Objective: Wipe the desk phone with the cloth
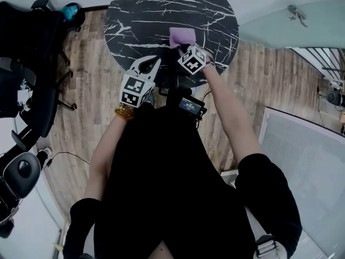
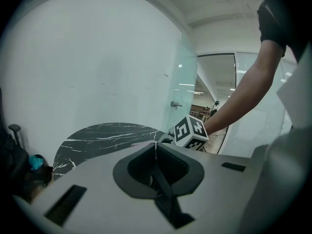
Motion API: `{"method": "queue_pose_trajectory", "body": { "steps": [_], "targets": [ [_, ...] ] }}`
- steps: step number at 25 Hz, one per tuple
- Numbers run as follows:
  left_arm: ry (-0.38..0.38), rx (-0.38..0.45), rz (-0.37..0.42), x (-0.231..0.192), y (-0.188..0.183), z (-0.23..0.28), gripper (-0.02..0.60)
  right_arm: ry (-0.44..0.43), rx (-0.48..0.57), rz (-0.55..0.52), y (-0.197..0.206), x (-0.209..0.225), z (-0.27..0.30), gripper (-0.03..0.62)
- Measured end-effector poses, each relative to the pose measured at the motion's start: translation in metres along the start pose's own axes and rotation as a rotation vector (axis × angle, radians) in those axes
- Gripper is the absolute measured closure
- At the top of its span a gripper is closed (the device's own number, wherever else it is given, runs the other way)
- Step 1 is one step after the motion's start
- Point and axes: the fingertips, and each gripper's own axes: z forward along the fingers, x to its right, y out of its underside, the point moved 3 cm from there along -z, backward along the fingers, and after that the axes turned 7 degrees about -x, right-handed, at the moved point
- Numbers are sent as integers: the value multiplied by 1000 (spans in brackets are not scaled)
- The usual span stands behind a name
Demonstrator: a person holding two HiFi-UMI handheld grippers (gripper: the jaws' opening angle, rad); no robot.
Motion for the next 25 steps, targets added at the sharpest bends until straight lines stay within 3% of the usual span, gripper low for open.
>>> {"method": "queue_pose_trajectory", "body": {
  "steps": [25],
  "targets": [
    [13,-4,5,-3,3,-4,560,14,-37,81,9,-32,4,544]
  ]
}}
